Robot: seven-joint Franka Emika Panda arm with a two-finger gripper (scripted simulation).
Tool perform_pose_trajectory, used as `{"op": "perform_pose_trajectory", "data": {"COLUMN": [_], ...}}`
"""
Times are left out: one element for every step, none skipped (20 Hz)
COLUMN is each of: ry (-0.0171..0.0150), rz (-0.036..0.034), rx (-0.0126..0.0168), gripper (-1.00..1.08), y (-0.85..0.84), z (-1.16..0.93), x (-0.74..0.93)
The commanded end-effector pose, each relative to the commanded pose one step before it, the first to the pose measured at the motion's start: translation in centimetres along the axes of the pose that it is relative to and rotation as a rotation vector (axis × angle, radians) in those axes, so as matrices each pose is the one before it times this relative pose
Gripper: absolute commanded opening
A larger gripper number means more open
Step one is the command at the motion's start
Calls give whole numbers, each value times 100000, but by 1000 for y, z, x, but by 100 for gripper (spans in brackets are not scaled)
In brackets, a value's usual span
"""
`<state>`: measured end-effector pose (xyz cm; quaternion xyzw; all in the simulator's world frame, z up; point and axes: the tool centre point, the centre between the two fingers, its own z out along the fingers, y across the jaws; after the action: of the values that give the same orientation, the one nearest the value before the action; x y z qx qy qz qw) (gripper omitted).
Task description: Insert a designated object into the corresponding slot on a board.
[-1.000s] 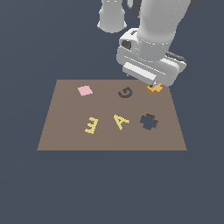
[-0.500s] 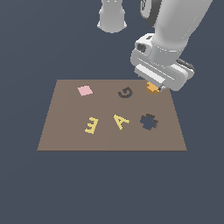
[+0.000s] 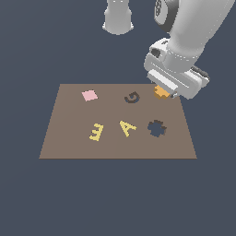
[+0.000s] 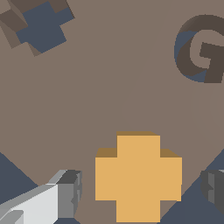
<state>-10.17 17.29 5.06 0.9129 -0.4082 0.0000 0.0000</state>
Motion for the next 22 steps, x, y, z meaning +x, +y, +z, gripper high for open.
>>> {"op": "perform_pose_trajectory", "data": {"ry": [26,0,0,-27,0,0,0,2,0,1,0,0,0,-1,0,0,0,0,0,0,0,0], "rz": [680,0,0,-211,0,0,0,49,0,69,0,49,0,49,0,0,0,0,0,0,0,0], "rx": [3,0,0,-13,0,0,0,3,0,5,0,3,0,3,0,0,0,0,0,0,0,0], "gripper": [100,100,100,100,100,100,100,100,100,100,100,100,100,100,100,-100,-100,-100,-100,-100,-100,-100], "y": [-135,-14,5,24,-1,-4,-6,3,-8,8,-4,9,0,10,0,0,0,0,0,0,0,0], "z": [68,-4,-6,0,33,100,166,231,300,348,300,232,167,99,33,0,0,0,0,0,0,0], "x": [-58,15,28,-42,-1,-3,-5,17,-10,21,-12,14,-8,20,-2,0,0,0,0,0,0,0]}}
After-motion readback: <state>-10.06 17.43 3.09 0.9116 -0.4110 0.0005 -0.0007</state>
